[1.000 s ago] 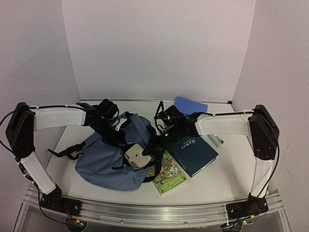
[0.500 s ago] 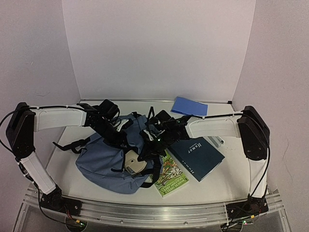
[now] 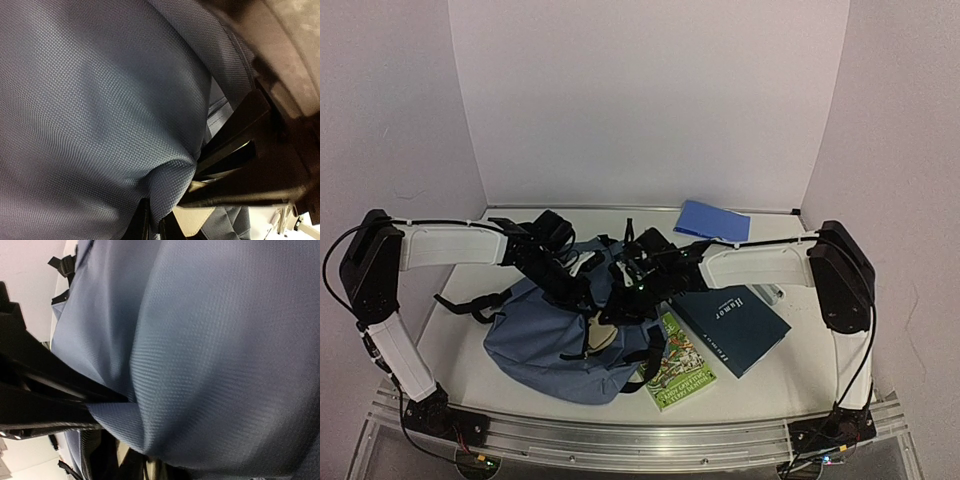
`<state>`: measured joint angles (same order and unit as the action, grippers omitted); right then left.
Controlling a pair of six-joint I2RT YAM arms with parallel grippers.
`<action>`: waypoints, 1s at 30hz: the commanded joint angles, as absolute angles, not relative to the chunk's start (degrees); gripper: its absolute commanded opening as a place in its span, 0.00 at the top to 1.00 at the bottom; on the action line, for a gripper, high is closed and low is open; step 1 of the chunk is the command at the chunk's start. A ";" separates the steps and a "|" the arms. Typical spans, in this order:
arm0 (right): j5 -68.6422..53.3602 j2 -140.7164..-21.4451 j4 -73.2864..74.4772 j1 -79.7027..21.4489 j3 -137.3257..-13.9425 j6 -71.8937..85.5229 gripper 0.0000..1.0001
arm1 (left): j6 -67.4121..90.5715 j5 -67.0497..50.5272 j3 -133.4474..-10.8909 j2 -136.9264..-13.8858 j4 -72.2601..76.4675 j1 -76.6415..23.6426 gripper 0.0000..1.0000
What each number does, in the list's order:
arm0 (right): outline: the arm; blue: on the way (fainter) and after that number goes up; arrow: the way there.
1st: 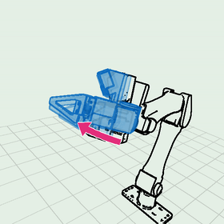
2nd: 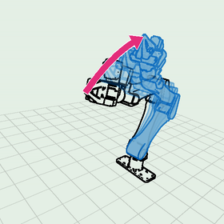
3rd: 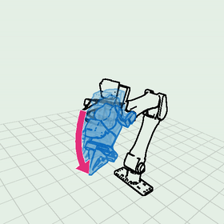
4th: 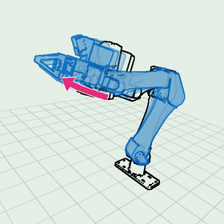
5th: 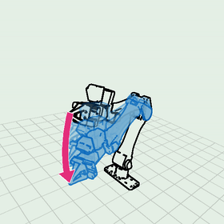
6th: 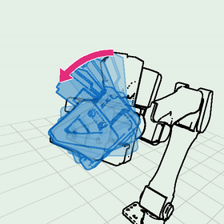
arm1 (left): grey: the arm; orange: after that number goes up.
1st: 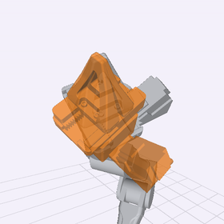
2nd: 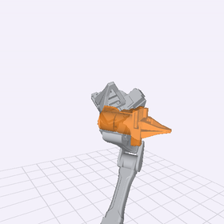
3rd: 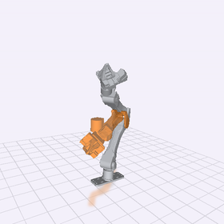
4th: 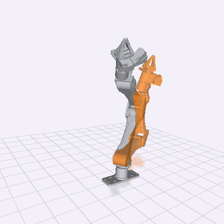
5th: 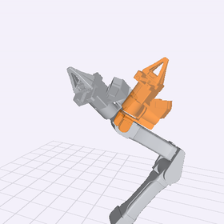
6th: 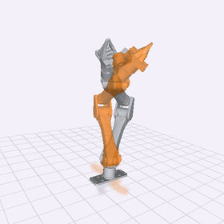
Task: Pack the student bag
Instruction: Place the personal item in the student bag.
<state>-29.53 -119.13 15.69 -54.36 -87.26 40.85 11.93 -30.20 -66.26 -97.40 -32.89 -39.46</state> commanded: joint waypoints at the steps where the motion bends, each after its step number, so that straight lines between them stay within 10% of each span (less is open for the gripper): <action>1: -23.73 -115.55 11.37 -54.35 -85.70 41.38 0.68 | 12.42 -30.38 -68.85 -97.36 -32.24 -40.62 1.00; 11: -23.95 -104.77 11.69 -55.30 -73.14 45.86 0.42 | 12.91 -27.31 -69.01 -97.04 -32.63 -40.45 1.00; 30: -22.68 -111.22 6.52 -59.58 -74.88 49.58 0.62 | 12.74 -28.46 -69.10 -97.29 -32.67 -40.43 1.00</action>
